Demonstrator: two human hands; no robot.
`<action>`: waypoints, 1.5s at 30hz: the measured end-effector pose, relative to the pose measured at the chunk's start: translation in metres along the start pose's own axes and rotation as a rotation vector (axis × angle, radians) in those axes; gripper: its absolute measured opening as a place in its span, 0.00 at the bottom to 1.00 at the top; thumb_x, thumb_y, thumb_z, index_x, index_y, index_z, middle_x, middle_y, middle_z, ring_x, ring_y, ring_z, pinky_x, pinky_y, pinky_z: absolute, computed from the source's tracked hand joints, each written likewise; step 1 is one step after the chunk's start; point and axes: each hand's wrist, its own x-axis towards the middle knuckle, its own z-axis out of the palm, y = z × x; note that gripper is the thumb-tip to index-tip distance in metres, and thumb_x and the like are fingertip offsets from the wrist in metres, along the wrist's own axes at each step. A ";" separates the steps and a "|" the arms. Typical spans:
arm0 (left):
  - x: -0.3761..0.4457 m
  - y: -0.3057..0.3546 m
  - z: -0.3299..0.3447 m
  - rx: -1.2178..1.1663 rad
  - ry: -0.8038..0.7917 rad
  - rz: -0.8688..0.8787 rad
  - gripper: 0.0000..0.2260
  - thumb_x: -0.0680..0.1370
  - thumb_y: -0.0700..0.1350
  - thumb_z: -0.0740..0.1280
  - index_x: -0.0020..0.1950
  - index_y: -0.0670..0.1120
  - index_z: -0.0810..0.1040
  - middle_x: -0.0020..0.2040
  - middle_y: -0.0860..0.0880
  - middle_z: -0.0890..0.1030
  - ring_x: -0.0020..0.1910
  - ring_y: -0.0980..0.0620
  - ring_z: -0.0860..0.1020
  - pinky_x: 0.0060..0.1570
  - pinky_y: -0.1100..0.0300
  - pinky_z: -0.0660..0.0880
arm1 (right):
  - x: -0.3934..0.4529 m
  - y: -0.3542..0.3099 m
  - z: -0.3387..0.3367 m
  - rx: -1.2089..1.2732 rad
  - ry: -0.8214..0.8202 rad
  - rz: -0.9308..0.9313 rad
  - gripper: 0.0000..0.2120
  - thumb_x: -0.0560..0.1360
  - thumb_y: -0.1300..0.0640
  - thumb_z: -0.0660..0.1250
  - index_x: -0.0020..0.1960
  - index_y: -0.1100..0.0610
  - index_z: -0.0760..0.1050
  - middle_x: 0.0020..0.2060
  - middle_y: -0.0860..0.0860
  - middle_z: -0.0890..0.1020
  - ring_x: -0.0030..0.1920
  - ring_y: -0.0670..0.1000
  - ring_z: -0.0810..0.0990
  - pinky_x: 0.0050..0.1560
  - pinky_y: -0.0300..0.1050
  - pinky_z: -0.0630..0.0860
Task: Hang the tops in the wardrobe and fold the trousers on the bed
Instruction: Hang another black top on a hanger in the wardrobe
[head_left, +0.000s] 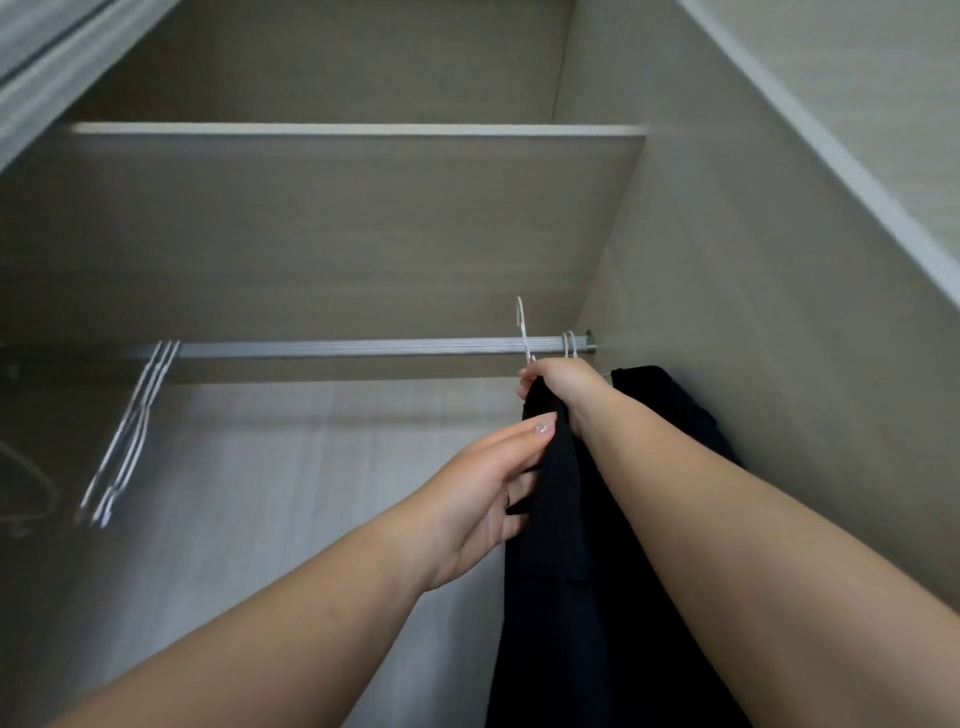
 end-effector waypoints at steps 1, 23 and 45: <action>0.001 -0.004 0.001 -0.008 -0.003 -0.007 0.10 0.80 0.52 0.62 0.59 0.57 0.76 0.56 0.56 0.83 0.54 0.58 0.81 0.57 0.55 0.77 | 0.004 0.003 -0.002 0.038 0.011 0.008 0.11 0.77 0.68 0.58 0.36 0.61 0.69 0.31 0.55 0.72 0.29 0.52 0.75 0.36 0.42 0.69; -0.021 -0.011 0.002 -0.036 -0.043 -0.062 0.24 0.67 0.55 0.70 0.63 0.53 0.76 0.59 0.51 0.82 0.56 0.53 0.81 0.56 0.52 0.78 | 0.006 0.008 -0.017 -0.229 0.176 0.030 0.13 0.79 0.63 0.55 0.60 0.65 0.71 0.42 0.62 0.81 0.44 0.58 0.76 0.47 0.45 0.71; -0.293 0.015 -0.114 0.055 0.657 -0.182 0.15 0.68 0.51 0.69 0.52 0.49 0.84 0.52 0.46 0.84 0.45 0.52 0.83 0.50 0.54 0.80 | -0.252 0.108 0.128 0.018 -0.617 -0.256 0.09 0.76 0.62 0.67 0.52 0.49 0.78 0.41 0.43 0.82 0.40 0.36 0.80 0.43 0.30 0.75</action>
